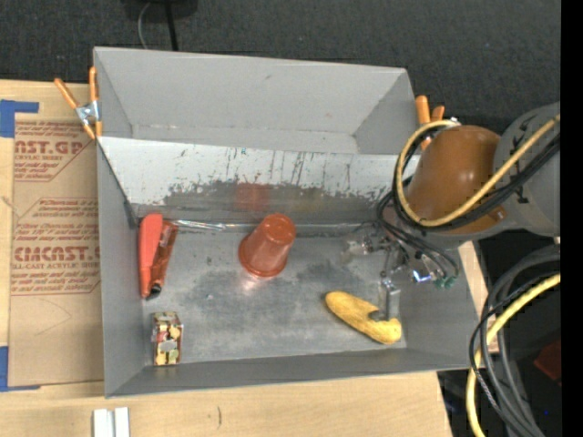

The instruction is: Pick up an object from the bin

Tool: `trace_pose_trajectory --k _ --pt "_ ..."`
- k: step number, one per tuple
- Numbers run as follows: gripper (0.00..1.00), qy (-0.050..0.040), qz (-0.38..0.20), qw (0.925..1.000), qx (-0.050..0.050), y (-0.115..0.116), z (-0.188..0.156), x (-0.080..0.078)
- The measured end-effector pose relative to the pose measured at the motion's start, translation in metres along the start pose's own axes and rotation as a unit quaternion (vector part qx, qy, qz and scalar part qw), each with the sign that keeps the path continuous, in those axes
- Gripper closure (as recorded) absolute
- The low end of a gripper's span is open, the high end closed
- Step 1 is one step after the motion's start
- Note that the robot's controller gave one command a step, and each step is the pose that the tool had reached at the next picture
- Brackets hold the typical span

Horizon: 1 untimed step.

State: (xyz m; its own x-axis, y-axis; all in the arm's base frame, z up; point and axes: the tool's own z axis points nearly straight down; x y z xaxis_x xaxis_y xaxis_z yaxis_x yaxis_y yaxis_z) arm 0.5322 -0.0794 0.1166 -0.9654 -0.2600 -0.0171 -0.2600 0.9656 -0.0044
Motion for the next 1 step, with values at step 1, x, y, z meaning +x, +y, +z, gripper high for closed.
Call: trace_pose_trajectory --k 1 --pt "0.0 0.0082 -0.085 0.9963 -0.003 -0.0174 0.0313 0.0398"
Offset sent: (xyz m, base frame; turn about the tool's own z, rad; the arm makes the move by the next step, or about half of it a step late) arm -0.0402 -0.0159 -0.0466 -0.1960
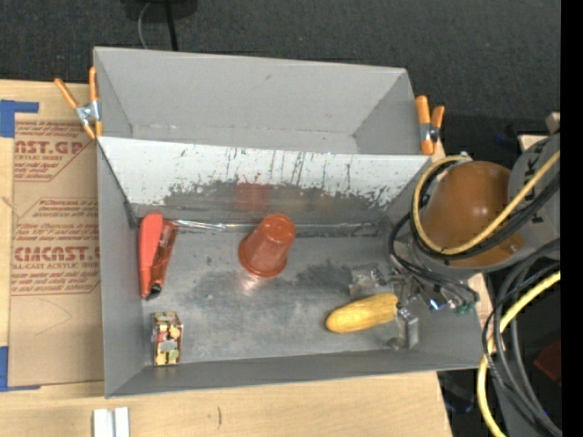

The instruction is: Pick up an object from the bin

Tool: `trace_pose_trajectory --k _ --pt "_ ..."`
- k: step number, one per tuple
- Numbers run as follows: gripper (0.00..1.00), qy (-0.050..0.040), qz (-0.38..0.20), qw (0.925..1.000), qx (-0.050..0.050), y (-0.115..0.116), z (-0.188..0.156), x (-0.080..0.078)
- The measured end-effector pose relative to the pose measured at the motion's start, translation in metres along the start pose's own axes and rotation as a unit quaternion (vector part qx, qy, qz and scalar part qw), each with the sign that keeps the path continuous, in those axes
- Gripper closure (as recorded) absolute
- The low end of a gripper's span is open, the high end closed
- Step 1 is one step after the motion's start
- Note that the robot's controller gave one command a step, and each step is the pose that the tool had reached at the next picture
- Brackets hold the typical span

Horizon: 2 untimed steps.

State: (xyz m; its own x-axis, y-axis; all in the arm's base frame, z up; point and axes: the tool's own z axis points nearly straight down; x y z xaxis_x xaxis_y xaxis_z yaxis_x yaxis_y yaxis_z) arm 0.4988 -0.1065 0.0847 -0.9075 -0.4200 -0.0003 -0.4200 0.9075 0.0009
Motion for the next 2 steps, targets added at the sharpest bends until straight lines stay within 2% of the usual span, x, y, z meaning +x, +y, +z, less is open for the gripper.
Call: trace_pose_trajectory --k 1,2 --pt "1.0 -0.0085 -0.013 0.9999 0.003 0.0145 0.0151 0.0005" --pt "1.0 -0.0084 -0.013 0.9999 0.004 0.0144 0.0151 0.0006"
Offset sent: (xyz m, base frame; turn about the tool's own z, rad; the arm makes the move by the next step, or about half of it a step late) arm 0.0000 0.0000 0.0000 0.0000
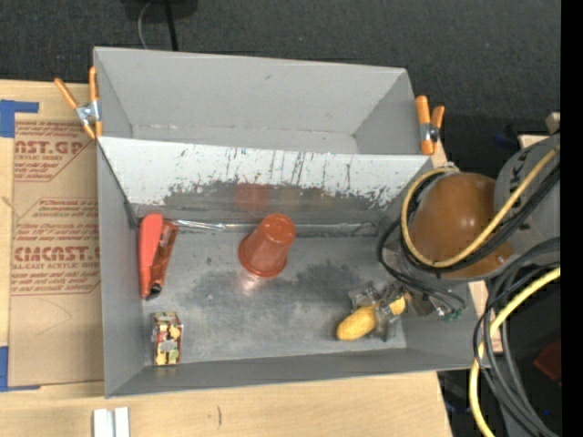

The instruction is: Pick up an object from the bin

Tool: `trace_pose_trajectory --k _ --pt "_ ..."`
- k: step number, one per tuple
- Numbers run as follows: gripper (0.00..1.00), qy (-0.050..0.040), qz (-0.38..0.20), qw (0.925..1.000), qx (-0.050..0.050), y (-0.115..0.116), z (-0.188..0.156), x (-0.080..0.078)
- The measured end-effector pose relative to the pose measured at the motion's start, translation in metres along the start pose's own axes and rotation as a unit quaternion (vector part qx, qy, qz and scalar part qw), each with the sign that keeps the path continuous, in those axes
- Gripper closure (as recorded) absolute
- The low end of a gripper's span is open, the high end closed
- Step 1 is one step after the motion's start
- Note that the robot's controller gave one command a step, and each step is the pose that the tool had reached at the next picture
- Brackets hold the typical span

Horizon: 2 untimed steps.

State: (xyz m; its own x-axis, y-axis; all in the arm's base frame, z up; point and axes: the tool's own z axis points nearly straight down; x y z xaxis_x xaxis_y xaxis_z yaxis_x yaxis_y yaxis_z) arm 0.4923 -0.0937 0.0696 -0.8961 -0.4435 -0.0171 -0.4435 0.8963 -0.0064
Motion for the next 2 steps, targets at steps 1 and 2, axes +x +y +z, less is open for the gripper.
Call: trace_pose_trajectory --k 1,2 --pt "1.0 -0.0008 -0.004 1.0 0.0 -0.0003 -0.0999 0.0044" --pt "1.0 -0.0009 -0.004 1.0 0.0 -0.0003 -0.0999 0.0044"
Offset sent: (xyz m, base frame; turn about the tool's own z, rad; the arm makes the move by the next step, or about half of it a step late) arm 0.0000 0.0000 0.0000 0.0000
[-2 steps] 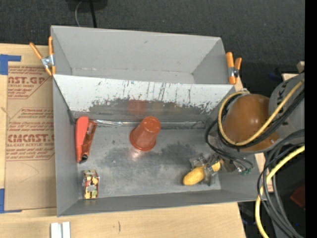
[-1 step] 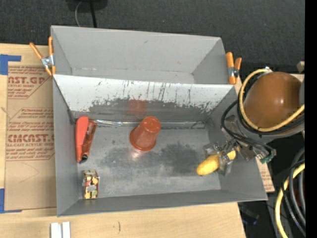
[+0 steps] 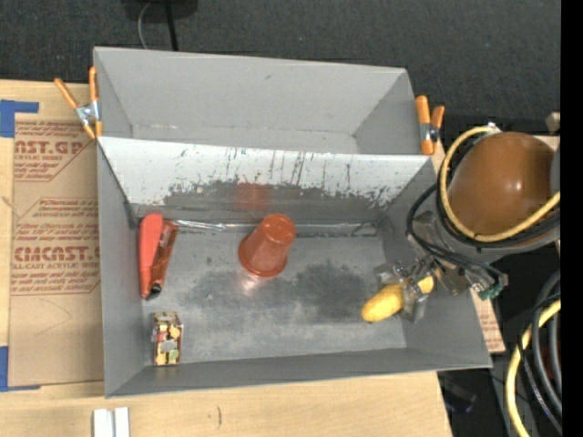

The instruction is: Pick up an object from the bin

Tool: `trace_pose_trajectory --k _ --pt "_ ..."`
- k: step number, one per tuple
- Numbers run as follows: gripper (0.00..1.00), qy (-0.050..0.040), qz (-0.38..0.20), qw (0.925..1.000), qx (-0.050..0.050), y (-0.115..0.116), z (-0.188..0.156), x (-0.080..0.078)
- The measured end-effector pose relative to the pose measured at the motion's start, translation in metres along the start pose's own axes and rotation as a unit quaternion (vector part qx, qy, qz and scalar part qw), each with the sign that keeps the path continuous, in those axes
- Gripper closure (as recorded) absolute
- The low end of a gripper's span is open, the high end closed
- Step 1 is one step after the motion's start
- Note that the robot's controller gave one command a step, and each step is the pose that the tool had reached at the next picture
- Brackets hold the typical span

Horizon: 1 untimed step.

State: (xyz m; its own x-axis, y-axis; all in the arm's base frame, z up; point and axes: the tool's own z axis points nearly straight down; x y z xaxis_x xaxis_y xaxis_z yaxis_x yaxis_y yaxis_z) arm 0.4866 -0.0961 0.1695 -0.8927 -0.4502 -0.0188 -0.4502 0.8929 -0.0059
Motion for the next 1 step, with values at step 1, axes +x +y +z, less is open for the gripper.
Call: trace_pose_trajectory --k 1 --pt "1.0 0.0002 0.016 0.9999 0.0 -0.0003 -0.022 0.0012"
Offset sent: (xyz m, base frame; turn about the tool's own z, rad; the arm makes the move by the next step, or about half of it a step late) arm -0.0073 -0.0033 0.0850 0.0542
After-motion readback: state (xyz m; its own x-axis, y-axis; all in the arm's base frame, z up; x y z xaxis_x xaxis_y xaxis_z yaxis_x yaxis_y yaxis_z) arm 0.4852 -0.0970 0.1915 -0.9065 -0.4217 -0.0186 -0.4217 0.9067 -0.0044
